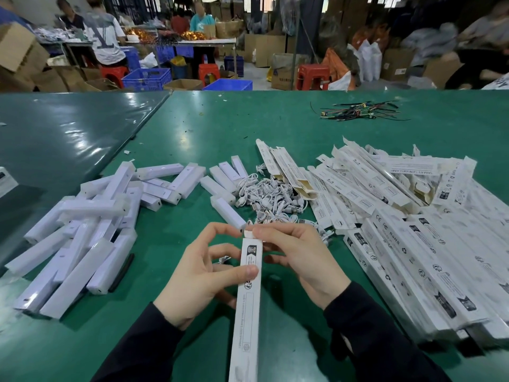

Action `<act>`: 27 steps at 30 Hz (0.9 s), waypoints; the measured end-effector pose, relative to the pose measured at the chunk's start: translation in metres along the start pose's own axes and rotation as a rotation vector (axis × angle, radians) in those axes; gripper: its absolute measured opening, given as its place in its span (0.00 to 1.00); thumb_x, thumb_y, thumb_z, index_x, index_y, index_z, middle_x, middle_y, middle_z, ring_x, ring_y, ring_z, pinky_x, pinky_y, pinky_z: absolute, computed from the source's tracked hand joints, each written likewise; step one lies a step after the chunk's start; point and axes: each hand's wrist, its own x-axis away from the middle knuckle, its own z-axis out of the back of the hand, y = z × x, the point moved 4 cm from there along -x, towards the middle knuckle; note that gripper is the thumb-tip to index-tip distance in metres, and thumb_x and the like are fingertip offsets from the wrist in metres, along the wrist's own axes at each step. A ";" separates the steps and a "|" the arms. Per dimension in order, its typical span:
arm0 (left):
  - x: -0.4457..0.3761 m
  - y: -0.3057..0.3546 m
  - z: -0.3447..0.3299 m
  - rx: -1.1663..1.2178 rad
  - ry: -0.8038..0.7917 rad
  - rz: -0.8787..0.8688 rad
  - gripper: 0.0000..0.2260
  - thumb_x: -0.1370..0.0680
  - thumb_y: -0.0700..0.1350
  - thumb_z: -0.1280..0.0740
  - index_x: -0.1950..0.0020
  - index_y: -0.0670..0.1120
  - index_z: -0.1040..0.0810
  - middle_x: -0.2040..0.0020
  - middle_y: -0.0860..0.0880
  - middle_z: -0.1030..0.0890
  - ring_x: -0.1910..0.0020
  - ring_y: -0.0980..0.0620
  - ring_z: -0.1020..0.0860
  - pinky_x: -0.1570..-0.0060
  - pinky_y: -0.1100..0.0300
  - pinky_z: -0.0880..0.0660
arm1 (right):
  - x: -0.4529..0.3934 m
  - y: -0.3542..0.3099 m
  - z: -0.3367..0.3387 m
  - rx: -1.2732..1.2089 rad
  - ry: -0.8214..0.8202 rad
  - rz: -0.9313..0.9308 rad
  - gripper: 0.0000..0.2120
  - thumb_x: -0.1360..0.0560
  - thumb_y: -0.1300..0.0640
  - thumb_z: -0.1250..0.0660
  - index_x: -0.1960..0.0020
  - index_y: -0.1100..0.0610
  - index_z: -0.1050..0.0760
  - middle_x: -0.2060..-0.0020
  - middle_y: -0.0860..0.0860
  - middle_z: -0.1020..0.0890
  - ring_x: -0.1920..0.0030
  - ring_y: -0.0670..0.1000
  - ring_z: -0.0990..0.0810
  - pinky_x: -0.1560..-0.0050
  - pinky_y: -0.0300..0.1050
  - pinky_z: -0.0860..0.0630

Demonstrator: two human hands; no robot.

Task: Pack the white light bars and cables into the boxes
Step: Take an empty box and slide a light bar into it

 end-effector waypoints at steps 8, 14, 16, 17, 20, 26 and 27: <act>0.000 0.000 0.002 -0.002 0.034 0.011 0.29 0.42 0.46 0.21 0.44 0.46 0.28 0.60 0.43 0.19 0.69 0.47 0.21 0.78 0.60 0.28 | -0.001 0.000 0.003 -0.017 0.002 -0.020 0.07 0.26 0.60 0.30 0.51 0.60 0.14 0.57 0.55 0.13 0.59 0.47 0.18 0.55 0.42 0.23; -0.002 0.003 0.008 -0.013 0.097 -0.026 0.23 0.36 0.39 0.22 0.44 0.43 0.24 0.59 0.40 0.18 0.69 0.47 0.21 0.73 0.62 0.25 | -0.001 0.004 0.001 -0.090 0.057 -0.044 0.08 0.26 0.57 0.30 0.51 0.60 0.15 0.56 0.54 0.13 0.64 0.44 0.21 0.64 0.36 0.27; -0.002 0.003 0.006 -0.054 0.083 -0.050 0.21 0.35 0.39 0.20 0.45 0.43 0.22 0.59 0.40 0.18 0.68 0.48 0.20 0.71 0.65 0.26 | -0.002 0.007 0.000 -0.125 0.073 -0.065 0.09 0.26 0.56 0.30 0.51 0.60 0.15 0.56 0.54 0.14 0.66 0.44 0.21 0.65 0.36 0.28; -0.002 0.003 0.004 -0.061 0.079 -0.057 0.19 0.34 0.40 0.20 0.46 0.43 0.20 0.58 0.39 0.18 0.68 0.48 0.20 0.70 0.65 0.26 | -0.002 0.007 0.000 -0.148 0.080 -0.078 0.09 0.25 0.56 0.30 0.50 0.60 0.15 0.56 0.54 0.14 0.66 0.44 0.22 0.65 0.36 0.28; -0.002 0.002 0.005 -0.057 0.097 -0.065 0.18 0.34 0.41 0.20 0.47 0.44 0.19 0.57 0.40 0.17 0.67 0.48 0.19 0.69 0.64 0.25 | -0.001 0.008 -0.001 -0.126 0.080 -0.073 0.09 0.24 0.55 0.31 0.50 0.58 0.15 0.54 0.53 0.13 0.64 0.44 0.21 0.65 0.36 0.28; -0.004 -0.001 0.009 -0.061 0.138 -0.101 0.18 0.34 0.41 0.22 0.47 0.44 0.20 0.62 0.43 0.18 0.70 0.50 0.21 0.70 0.65 0.26 | 0.001 0.006 -0.004 -0.110 0.088 -0.030 0.08 0.24 0.59 0.31 0.50 0.60 0.15 0.55 0.55 0.13 0.64 0.43 0.21 0.65 0.35 0.27; -0.005 -0.002 0.009 -0.064 0.144 -0.110 0.17 0.34 0.42 0.24 0.47 0.44 0.20 0.61 0.43 0.18 0.70 0.50 0.21 0.69 0.64 0.25 | 0.001 0.006 -0.004 -0.110 0.092 -0.026 0.08 0.23 0.59 0.31 0.50 0.60 0.15 0.55 0.55 0.14 0.65 0.43 0.21 0.66 0.35 0.27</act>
